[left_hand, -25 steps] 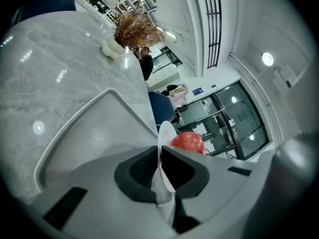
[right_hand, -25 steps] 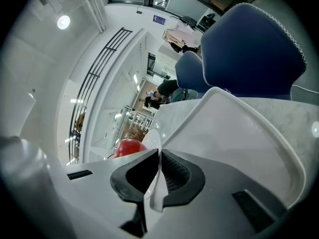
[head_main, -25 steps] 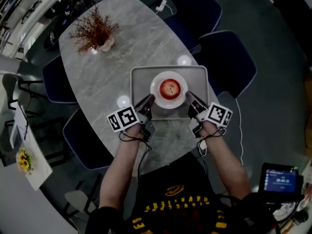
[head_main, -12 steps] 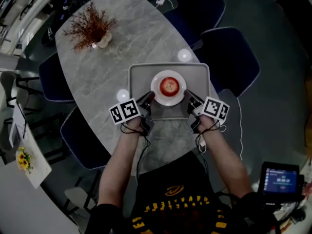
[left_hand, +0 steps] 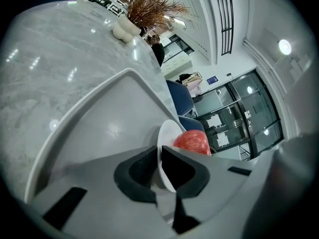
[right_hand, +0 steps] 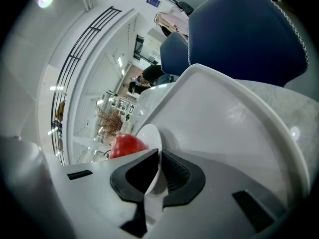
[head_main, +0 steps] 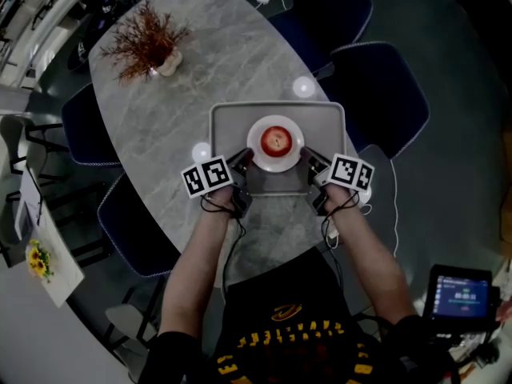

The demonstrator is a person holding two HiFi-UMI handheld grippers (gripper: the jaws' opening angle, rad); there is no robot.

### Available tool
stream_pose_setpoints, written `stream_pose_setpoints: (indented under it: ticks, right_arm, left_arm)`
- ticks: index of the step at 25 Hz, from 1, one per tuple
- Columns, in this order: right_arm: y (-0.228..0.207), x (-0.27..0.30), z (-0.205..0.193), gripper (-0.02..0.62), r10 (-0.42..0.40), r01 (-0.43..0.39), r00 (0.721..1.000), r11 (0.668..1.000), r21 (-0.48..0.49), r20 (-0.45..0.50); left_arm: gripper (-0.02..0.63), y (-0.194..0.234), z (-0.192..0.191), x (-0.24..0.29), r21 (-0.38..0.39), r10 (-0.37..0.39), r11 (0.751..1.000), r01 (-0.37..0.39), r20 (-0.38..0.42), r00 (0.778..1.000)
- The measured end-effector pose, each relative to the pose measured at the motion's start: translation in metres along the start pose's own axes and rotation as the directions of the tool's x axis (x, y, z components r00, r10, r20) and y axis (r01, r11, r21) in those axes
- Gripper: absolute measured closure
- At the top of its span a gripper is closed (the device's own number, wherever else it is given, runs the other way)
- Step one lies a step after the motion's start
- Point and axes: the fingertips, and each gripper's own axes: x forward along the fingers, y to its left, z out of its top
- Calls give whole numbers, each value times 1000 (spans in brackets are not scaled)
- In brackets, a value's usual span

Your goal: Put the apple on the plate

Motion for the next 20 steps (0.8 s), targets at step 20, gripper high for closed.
stream_pose_setpoints:
  ticks: [20]
  right_arm:
    - [-6,7,-4,566,-49,46,998,998,-51,-49]
  left_arm:
    - [578,13,-3,6,29,69,997,-68,-35,997]
